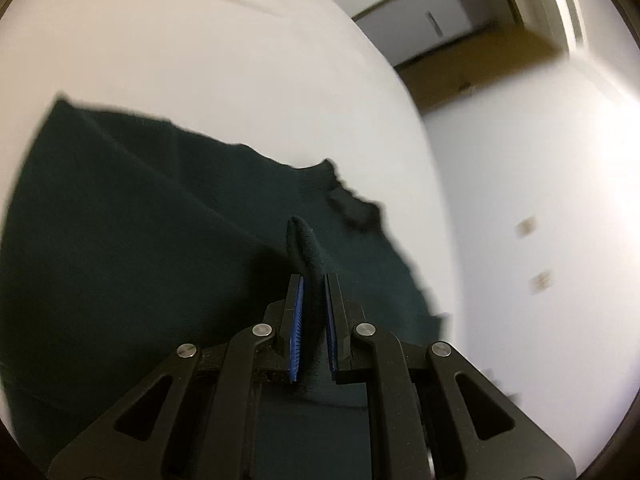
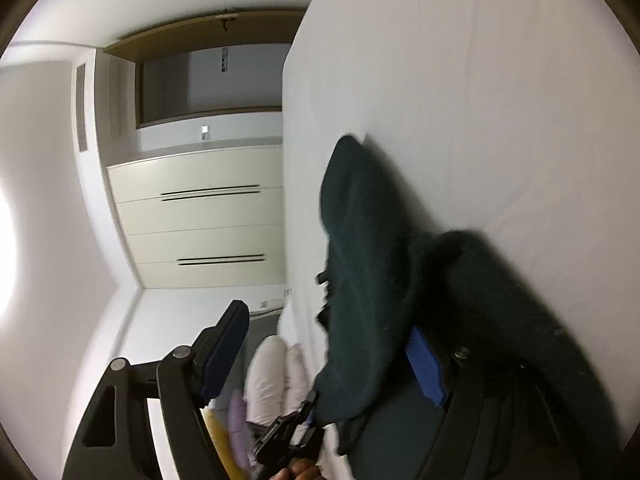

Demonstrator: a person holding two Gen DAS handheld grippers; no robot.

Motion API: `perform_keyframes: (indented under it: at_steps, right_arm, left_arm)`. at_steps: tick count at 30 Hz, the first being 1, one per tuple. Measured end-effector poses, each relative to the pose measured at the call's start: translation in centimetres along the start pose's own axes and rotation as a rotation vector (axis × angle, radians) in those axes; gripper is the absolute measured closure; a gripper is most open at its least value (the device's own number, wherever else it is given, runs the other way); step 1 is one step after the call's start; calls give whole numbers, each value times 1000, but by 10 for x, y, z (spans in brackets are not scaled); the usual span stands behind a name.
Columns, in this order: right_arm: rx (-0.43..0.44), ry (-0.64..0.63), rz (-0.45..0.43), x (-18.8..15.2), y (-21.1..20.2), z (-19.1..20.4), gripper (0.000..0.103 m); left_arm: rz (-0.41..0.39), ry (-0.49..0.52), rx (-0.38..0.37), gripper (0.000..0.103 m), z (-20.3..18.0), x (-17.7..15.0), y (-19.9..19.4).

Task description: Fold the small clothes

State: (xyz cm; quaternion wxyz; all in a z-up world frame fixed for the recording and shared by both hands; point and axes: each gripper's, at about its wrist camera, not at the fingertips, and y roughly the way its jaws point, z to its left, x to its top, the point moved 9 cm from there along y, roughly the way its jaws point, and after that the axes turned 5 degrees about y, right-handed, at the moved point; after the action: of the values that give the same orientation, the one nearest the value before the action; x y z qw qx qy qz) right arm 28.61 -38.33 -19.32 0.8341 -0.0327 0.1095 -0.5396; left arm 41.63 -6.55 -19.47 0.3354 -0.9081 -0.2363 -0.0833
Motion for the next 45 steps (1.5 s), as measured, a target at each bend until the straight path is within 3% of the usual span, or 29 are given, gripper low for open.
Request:
perform_keyframes:
  at_steps: [2, 5, 11, 14, 16, 19, 21, 23, 26, 30, 33, 34, 38, 41, 42, 44, 45]
  right_arm:
    - [70, 26, 19, -3, 5, 6, 22]
    - [119, 9, 4, 0, 3, 13, 18]
    - [-38, -67, 8, 7, 6, 1, 27]
    - [-35, -92, 4, 10, 8, 7, 24]
    - [-20, -94, -1, 10, 9, 10, 22]
    - [-3, -85, -44, 8, 11, 8, 22]
    - [12, -70, -89, 11, 1, 6, 22]
    - [28, -23, -140, 21, -12, 3, 27]
    - [43, 13, -216, 35, -33, 1, 31]
    - [37, -6, -226, 36, -35, -3, 37]
    - [37, -58, -226, 32, -31, 1, 32]
    - [41, -71, -206, 29, -26, 3, 26]
    - [26, -132, -102, 14, 2, 18, 24]
    - [-8, -160, -165, 27, -3, 24, 24]
    - [-17, -156, -199, 35, -10, 22, 26]
    - [-8, -113, -215, 51, -18, 13, 44]
    - [-15, -97, -214, 57, -21, 4, 47]
  left_arm:
    - [-15, -17, -30, 94, -7, 11, -3]
    - [-54, 104, 71, 94, -16, 19, -11]
    - [-18, 141, 220, 94, 14, 5, -9]
    - [-58, 189, 195, 94, 2, 4, -14]
    - [-63, 302, 199, 94, -24, 2, -7]
    - [2, 396, 253, 94, -37, -6, 30]
    - [70, 400, 311, 94, -22, -17, 55]
    - [85, 415, 343, 94, -8, -27, 66]
    - [65, 448, 351, 94, -1, -26, 72]
    - [69, 431, 341, 94, 4, -25, 69]
    - [59, 423, 330, 94, 7, -30, 60]
    - [54, 423, 329, 94, 8, -32, 56]
    - [39, 437, 348, 94, 6, -37, 57]
    - [38, 431, 331, 94, 7, -39, 54]
    - [40, 421, 316, 94, 8, -39, 54]
    - [46, 387, 280, 94, 12, -38, 50]
    - [49, 373, 267, 94, 14, -38, 49]
